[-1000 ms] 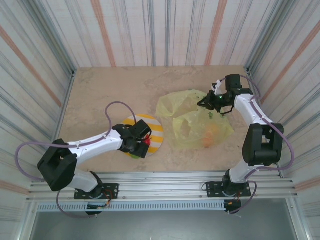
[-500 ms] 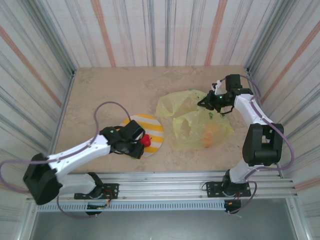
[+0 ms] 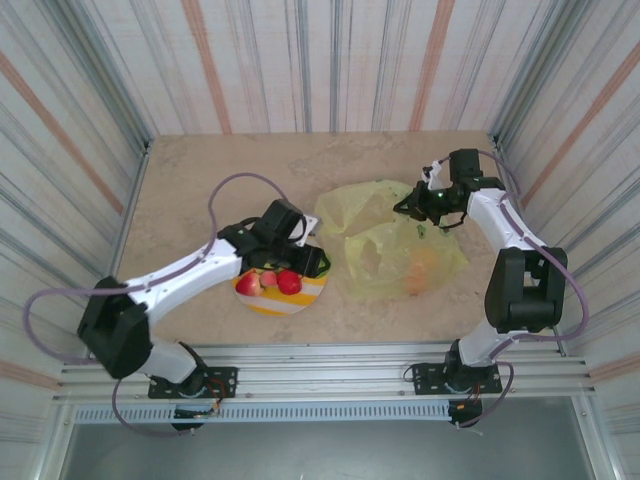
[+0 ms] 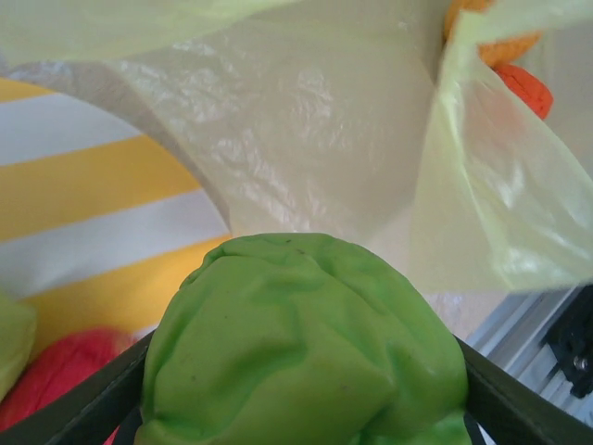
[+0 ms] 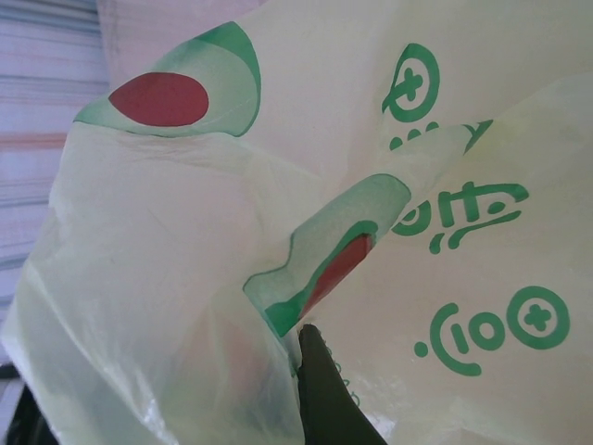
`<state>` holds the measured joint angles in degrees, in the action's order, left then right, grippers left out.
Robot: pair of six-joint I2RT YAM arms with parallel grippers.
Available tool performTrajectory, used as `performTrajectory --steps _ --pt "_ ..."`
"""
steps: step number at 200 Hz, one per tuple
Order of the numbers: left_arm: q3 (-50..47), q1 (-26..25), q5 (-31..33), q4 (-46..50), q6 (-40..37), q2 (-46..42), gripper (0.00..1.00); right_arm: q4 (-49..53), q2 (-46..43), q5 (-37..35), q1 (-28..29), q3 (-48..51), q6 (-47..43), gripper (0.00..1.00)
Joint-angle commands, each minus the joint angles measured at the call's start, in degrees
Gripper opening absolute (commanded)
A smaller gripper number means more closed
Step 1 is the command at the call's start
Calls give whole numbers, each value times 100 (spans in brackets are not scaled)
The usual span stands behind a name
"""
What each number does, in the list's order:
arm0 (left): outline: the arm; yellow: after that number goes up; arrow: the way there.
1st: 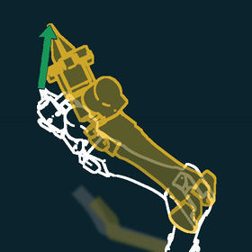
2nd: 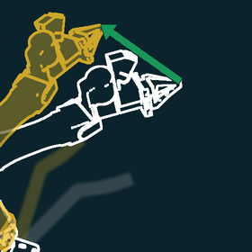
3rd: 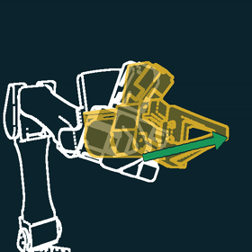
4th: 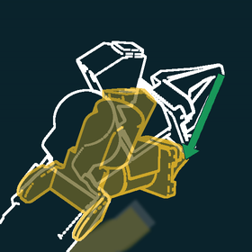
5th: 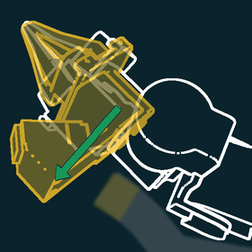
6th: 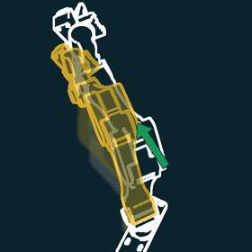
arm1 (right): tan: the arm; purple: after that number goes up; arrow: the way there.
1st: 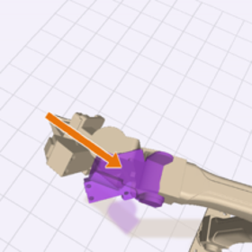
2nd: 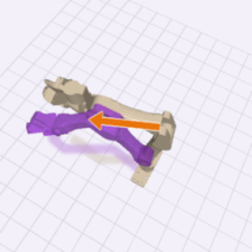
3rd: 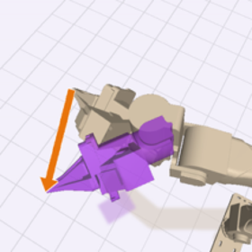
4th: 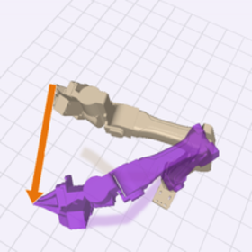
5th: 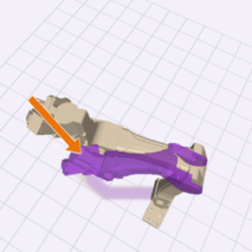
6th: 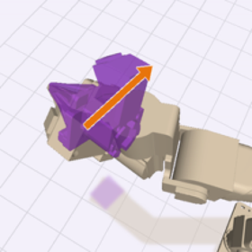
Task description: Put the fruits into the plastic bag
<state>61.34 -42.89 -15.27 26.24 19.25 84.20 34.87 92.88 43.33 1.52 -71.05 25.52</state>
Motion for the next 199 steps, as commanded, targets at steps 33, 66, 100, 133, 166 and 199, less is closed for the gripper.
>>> performTrajectory --steps 33,66,100,133,166,199 --pt "690 166 -361 -830 -52 1149 53 0 -125 -18 83 109 166 0" --pt "983 185 -285 -1118 20 1664 53 -22 -160 21 129 100 201 0" --pt "1247 79 -305 -1755 302 2027 54 -200 -156 291 207 95 368 0" --pt "1493 -195 7 -2352 793 2385 57 -460 -178 524 302 124 605 0" --pt "1543 -339 277 -3248 1469 2757 57 -525 -161 569 315 118 683 0" --pt "1936 -471 516 -3509 1717 3198 58 -558 -125 649 314 89 734 0"
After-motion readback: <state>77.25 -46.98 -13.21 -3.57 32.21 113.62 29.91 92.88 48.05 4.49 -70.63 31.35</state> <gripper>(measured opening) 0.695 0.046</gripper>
